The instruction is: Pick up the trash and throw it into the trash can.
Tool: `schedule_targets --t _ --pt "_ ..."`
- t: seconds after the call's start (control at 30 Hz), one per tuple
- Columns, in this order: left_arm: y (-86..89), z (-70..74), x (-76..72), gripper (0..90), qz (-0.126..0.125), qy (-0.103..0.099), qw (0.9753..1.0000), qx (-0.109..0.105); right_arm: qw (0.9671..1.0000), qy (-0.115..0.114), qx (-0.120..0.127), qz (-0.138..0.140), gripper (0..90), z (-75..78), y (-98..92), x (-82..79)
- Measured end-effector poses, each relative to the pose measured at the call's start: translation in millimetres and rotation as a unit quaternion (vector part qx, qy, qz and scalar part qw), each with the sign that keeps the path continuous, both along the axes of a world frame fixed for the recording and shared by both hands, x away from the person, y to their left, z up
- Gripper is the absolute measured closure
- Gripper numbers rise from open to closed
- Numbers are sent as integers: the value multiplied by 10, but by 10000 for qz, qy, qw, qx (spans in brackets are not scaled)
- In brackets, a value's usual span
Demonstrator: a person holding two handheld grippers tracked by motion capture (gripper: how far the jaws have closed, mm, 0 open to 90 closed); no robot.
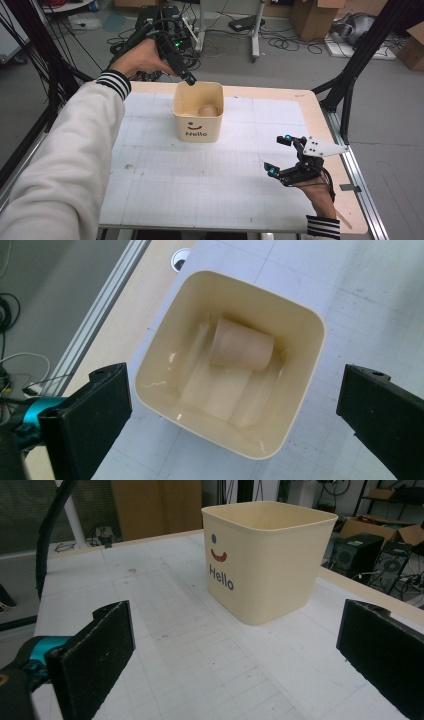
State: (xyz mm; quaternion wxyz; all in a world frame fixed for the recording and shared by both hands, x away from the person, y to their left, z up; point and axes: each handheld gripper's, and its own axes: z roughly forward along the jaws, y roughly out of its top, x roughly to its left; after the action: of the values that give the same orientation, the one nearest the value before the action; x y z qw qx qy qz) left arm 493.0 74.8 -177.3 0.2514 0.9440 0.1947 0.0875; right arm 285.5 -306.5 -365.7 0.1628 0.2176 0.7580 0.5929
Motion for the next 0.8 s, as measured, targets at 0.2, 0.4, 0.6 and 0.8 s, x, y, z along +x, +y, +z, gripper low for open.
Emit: schedule_targets --t 0.2,0.4,0.6,0.8 --pt "74 57 -90 17 18 -48 10000 -42 10000 4 -5 3 9 2 4 -3" --pt "116 57 -233 17 -59 -207 9996 -159 10000 -29 2 5 9 0 -2 6" --pt "238 89 -391 17 -89 -379 9988 -306 10000 6 -9 11 9 3 -2 -2" --pt "437 106 -538 17 -37 -494 9969 -610 10000 10 -13 18 9 2 2 -3"
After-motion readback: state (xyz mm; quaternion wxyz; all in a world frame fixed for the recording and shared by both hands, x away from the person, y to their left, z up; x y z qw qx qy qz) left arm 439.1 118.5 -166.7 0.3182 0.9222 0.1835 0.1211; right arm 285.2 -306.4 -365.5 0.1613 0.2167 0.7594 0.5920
